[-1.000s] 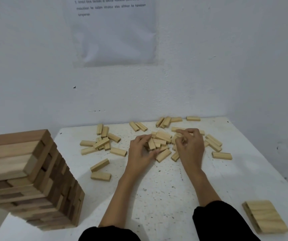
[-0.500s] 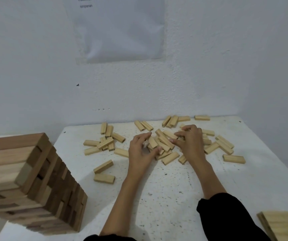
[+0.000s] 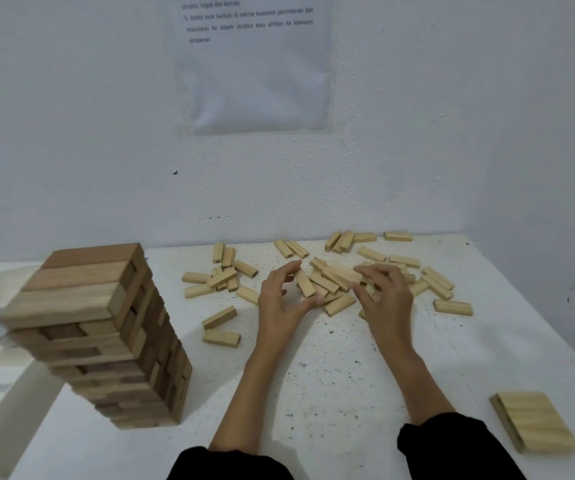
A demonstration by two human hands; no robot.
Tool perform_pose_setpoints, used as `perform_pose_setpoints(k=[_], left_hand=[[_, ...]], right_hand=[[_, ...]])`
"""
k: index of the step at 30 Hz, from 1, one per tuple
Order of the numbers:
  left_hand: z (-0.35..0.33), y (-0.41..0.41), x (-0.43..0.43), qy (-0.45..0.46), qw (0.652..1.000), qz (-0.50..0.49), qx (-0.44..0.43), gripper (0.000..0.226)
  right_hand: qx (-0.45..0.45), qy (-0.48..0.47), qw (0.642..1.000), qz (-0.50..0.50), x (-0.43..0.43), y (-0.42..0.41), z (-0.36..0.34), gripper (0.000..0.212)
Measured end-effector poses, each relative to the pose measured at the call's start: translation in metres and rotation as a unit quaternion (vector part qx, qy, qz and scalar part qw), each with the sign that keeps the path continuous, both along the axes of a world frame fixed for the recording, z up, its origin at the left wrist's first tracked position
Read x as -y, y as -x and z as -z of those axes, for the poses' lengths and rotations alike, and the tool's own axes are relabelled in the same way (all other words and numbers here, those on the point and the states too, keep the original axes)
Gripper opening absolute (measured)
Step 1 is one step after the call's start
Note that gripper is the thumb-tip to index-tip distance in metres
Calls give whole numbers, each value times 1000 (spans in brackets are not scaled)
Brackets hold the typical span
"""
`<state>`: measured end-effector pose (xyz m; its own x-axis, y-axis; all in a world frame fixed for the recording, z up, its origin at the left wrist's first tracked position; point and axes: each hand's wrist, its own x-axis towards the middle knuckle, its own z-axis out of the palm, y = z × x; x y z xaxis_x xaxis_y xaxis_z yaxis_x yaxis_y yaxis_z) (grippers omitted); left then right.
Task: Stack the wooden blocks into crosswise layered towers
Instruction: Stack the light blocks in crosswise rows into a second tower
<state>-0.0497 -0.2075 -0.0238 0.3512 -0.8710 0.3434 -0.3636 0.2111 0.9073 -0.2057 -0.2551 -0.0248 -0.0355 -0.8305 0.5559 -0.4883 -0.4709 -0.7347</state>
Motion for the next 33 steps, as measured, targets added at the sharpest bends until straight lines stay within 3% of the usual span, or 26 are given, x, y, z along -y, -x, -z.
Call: perform_pose_setpoints(k=[4, 8, 14, 18, 22, 26, 30, 33], left_hand=[[-4, 5, -29, -29, 998, 24, -54, 65], [-4, 1, -70, -57, 996, 50, -54, 60], [-3, -20, -125, -98, 988, 121, 19, 61], [-2, -30, -145, -106, 980, 144, 88, 63], [-1, -30, -145, -109, 976, 149, 111, 61], [1, -27, -138, -124, 965, 178, 147, 63], [-7, -25, -124, -149, 945, 230, 181, 64], [-10, -26, -110, -163, 929, 268, 199, 69]], right_hand=[[-2, -31, 999, -28, -42, 8, 7, 27], [-22, -58, 995, -81, -79, 22, 13, 27], [-85, -76, 966, -231, -106, 43, 15, 37], [-132, -80, 948, -279, -110, 48, 11, 32], [-160, -124, 950, -239, -118, 49, 9, 47], [-213, -68, 967, -118, -133, 59, 16, 46], [-239, -75, 960, -128, -146, 59, 15, 64], [-234, -94, 959, -128, -149, 53, 15, 66]])
